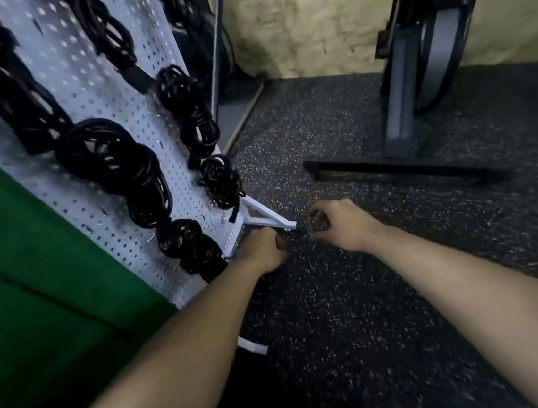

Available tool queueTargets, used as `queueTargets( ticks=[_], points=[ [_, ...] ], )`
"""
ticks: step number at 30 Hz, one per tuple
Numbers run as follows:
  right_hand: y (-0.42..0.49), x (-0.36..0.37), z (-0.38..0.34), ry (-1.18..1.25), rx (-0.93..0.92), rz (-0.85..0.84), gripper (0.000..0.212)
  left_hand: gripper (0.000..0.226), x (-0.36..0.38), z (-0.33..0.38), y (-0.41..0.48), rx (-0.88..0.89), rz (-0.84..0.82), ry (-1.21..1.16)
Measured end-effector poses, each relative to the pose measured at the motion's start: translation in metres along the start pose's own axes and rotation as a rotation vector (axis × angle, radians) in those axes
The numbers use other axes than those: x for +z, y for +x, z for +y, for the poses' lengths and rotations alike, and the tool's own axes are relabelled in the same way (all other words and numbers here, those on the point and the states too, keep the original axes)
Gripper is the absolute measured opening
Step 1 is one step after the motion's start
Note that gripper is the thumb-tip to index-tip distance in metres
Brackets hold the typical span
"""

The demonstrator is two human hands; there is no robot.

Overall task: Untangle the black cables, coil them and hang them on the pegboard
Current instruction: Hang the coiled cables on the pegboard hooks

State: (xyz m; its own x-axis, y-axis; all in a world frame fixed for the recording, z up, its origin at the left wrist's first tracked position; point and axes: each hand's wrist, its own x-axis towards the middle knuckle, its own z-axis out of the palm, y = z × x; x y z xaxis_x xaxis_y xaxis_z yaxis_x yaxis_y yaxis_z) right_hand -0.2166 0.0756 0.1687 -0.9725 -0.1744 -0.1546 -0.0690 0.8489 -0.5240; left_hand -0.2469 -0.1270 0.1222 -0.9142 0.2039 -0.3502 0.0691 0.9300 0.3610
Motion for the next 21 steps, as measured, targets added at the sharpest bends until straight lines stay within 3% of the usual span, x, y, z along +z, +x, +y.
queueTargets(
  ticks=[5,9,15,21],
  points=[
    [0.027,0.043,0.031,-0.021,0.047,-0.067,0.051,0.048,0.064,-0.036,0.038,-0.168,0.053,0.010],
    [0.040,0.075,0.057,-0.020,0.069,-0.166,0.059,0.076,0.102,-0.073,0.059,-0.309,-0.015,0.018],
    [0.047,0.105,0.082,0.051,0.088,-0.243,0.056,0.093,0.129,-0.104,0.077,-0.350,0.070,0.043],
    [0.044,0.118,0.090,0.082,0.104,-0.237,0.056,0.113,0.135,-0.100,0.085,-0.359,0.011,0.133]
  ],
)
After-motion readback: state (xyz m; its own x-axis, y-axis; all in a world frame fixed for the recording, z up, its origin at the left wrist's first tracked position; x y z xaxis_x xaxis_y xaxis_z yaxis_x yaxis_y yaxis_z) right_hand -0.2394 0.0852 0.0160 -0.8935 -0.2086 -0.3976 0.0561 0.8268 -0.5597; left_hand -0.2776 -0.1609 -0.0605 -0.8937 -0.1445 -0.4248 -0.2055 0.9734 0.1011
